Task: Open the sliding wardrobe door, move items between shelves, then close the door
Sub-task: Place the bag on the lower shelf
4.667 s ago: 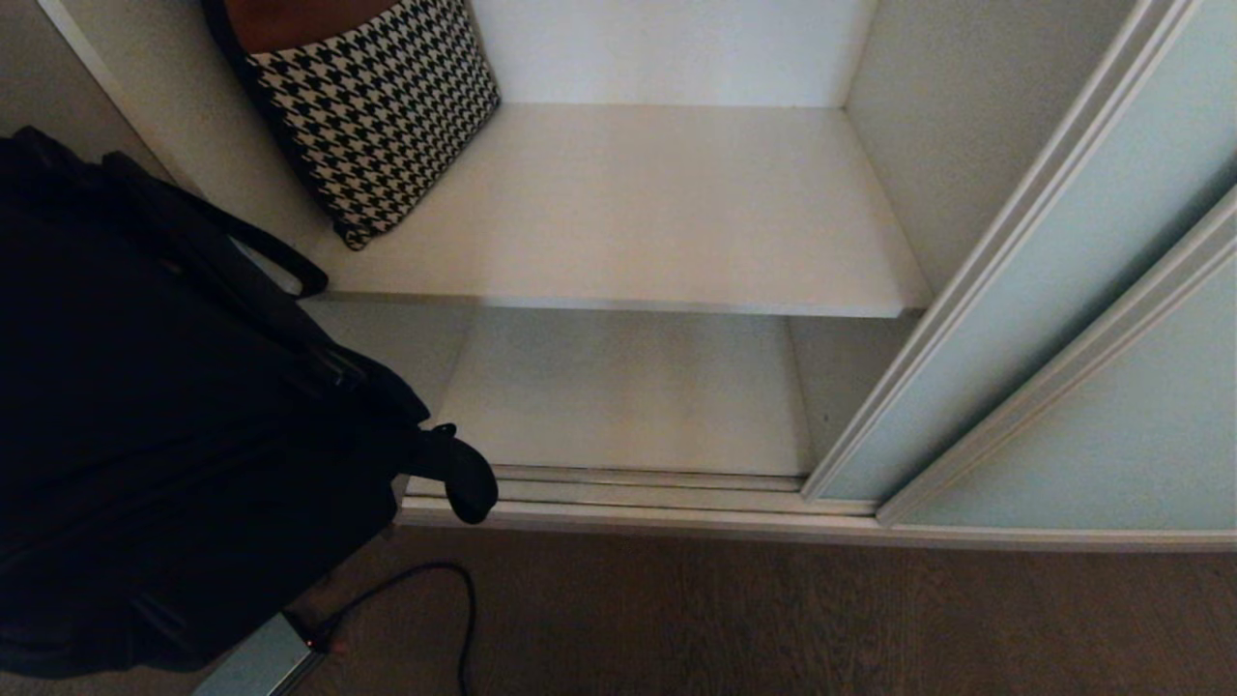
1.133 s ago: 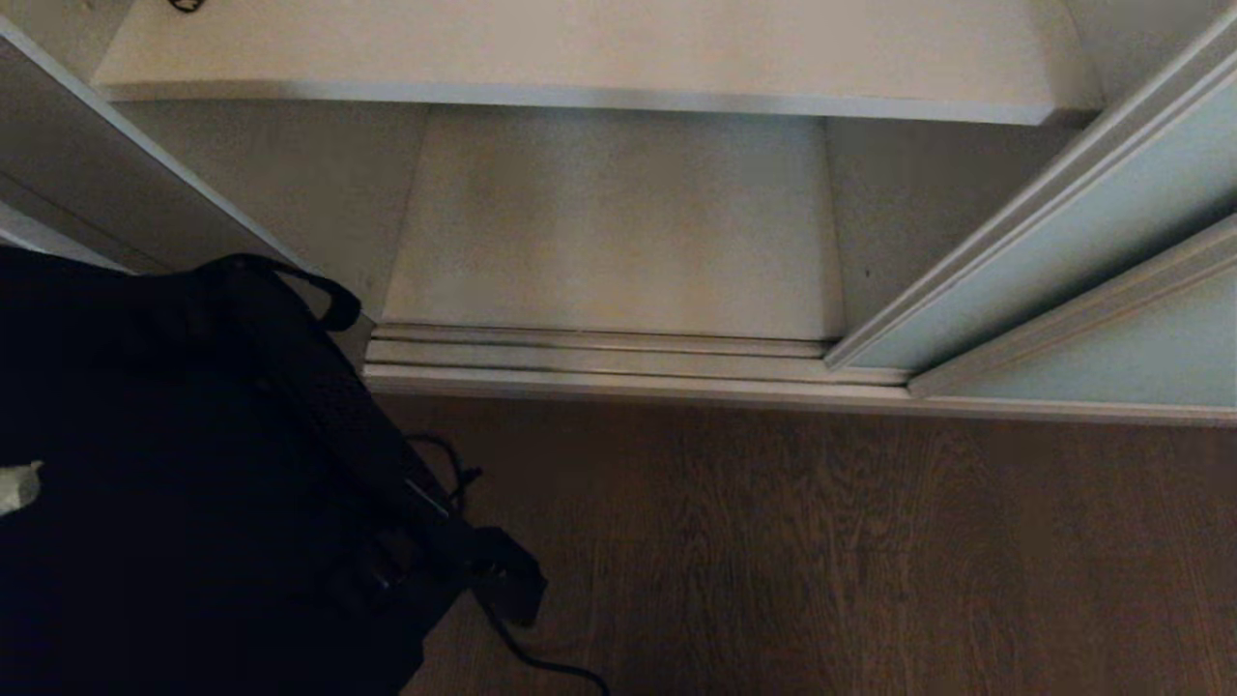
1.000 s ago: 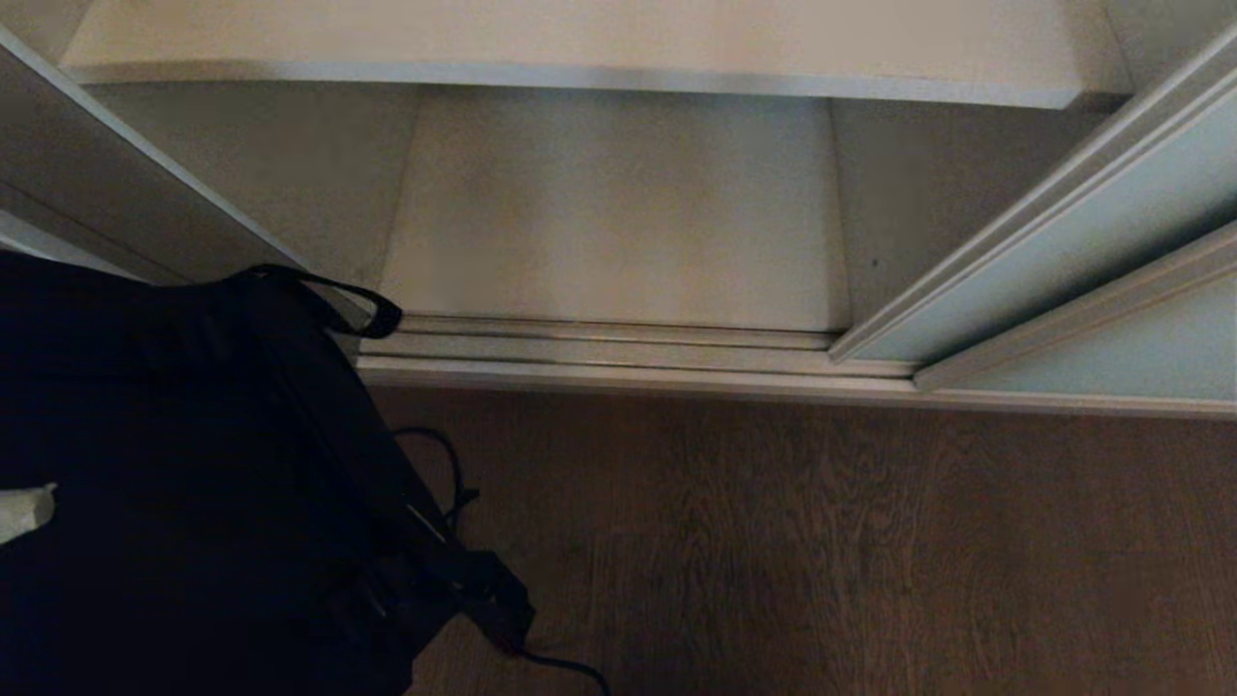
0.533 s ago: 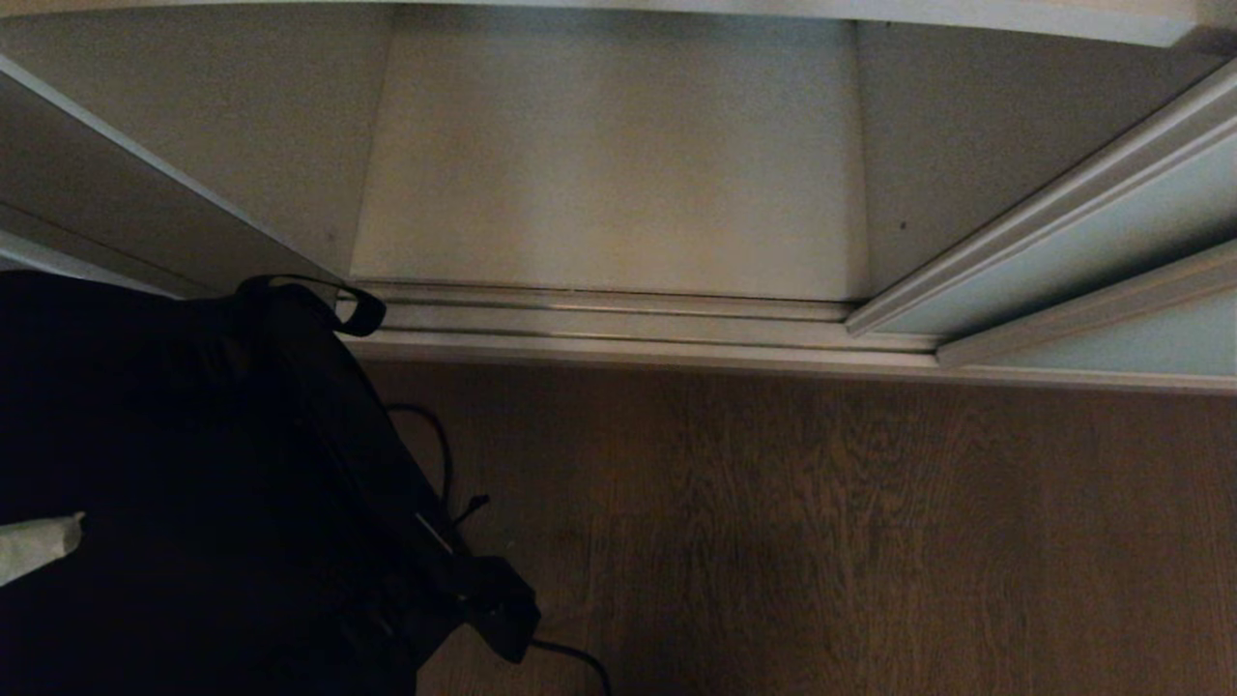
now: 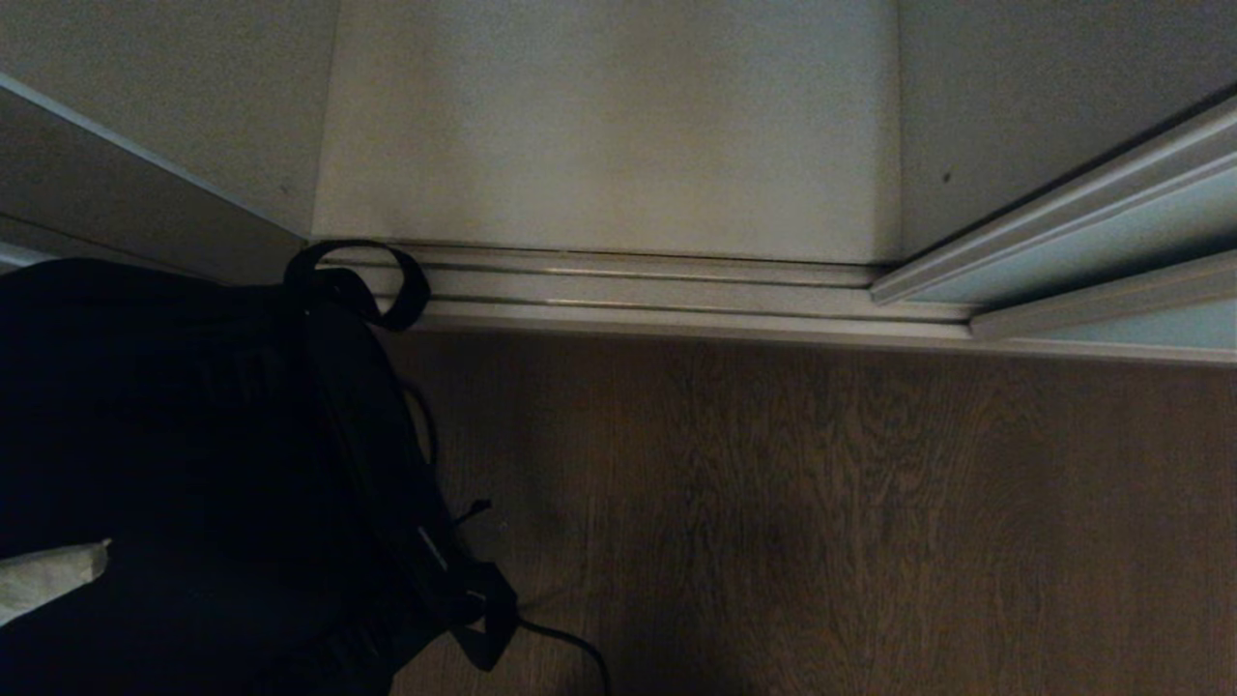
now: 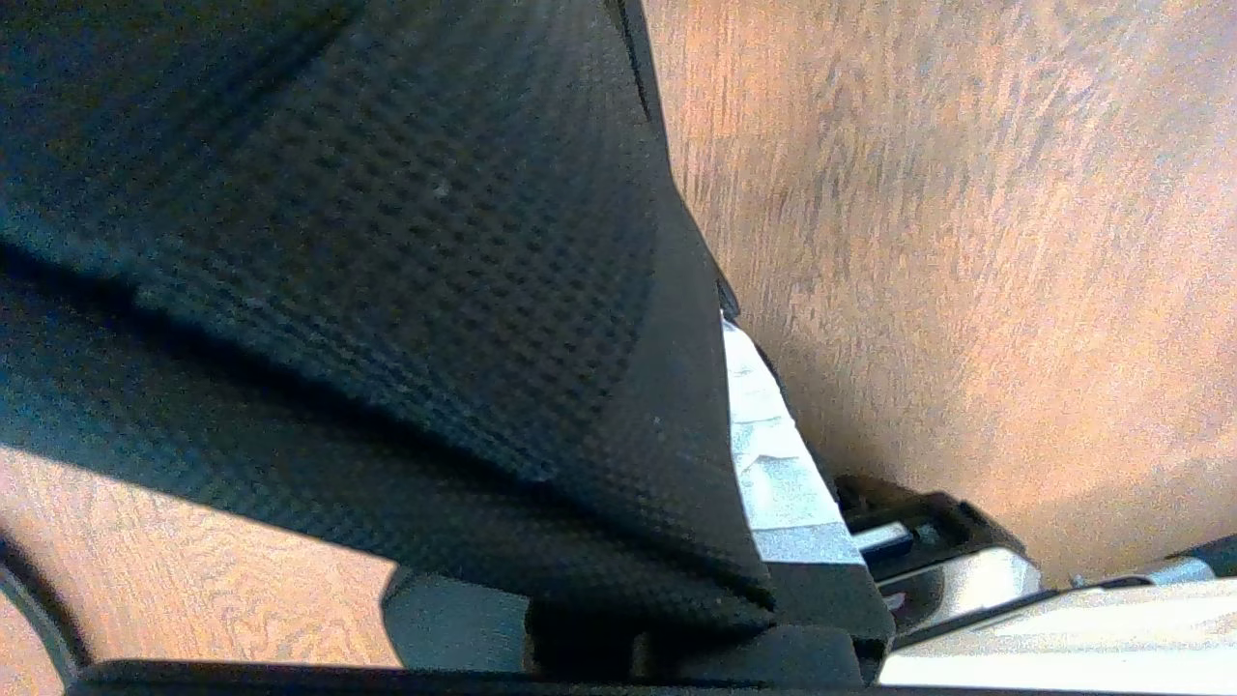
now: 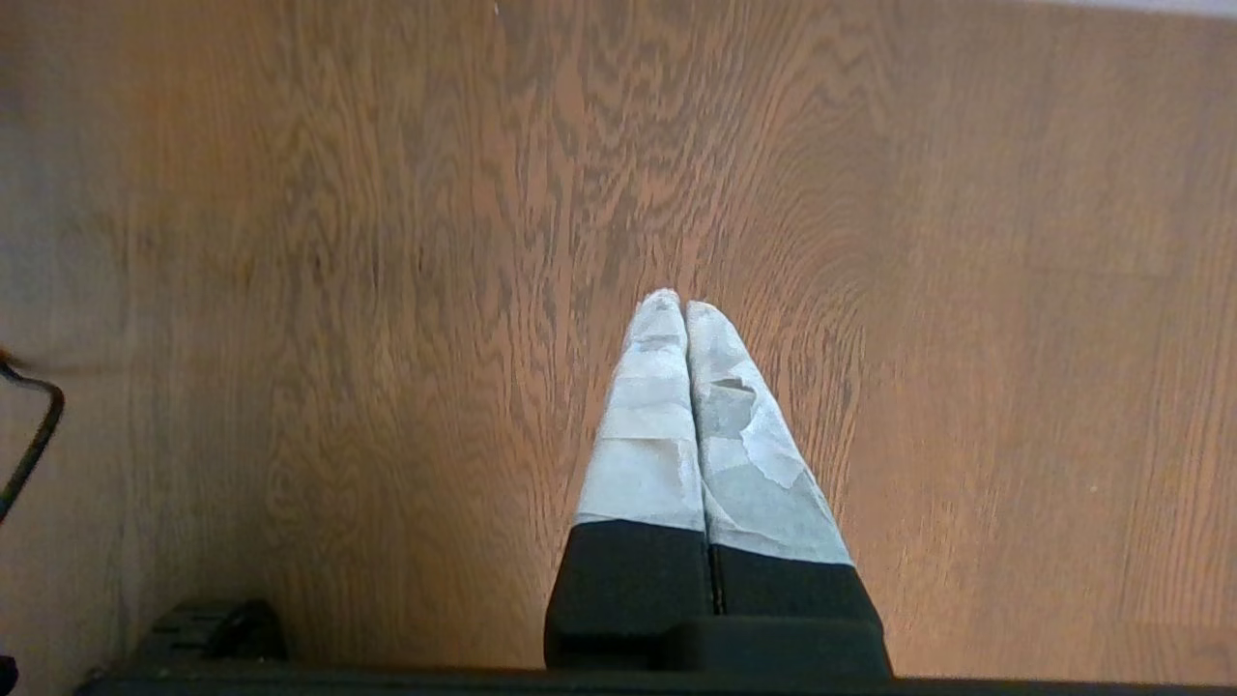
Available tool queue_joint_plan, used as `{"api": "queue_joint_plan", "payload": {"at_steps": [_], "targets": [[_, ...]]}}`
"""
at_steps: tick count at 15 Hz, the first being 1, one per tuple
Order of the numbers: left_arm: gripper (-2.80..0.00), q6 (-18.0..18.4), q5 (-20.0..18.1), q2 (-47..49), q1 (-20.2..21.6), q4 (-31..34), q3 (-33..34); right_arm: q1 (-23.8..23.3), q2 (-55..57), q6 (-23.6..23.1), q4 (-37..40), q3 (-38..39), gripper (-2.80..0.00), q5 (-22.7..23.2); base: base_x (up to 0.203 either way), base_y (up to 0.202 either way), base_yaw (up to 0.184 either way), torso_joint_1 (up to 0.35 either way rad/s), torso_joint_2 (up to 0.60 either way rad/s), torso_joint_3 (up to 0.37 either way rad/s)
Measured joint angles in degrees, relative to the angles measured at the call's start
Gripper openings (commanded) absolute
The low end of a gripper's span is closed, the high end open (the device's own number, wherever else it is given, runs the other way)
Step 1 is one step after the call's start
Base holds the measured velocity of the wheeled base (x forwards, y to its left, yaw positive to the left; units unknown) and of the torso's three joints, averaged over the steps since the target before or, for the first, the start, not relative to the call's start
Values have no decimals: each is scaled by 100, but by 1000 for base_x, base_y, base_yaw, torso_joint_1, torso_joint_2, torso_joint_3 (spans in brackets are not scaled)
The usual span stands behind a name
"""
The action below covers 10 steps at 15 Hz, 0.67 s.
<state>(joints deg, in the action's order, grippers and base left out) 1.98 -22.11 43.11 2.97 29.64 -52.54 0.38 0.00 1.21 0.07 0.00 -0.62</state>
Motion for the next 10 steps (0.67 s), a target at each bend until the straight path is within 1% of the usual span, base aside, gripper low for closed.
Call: {"api": "queue_joint_plan", "payload": {"at_steps": [2,6,8,10], "targets": [[-280,2,0,13,0,-2,38,0,0,0,0,0,-280,0,0,0,0,0,0,-148],[-280,-5,-199,22,0,-48,75,0,2,0,0,0,-280,2,0,0,0,1,2,-24],[-280,-61,-218,34,0,-20,80,0,2,0,2,0,-280,0,0,0,0,0,0,0],[-280,-235,-218,138,0,-9,182,0,2,0,0,0,-280,0,0,0,0,0,0,0]]}}
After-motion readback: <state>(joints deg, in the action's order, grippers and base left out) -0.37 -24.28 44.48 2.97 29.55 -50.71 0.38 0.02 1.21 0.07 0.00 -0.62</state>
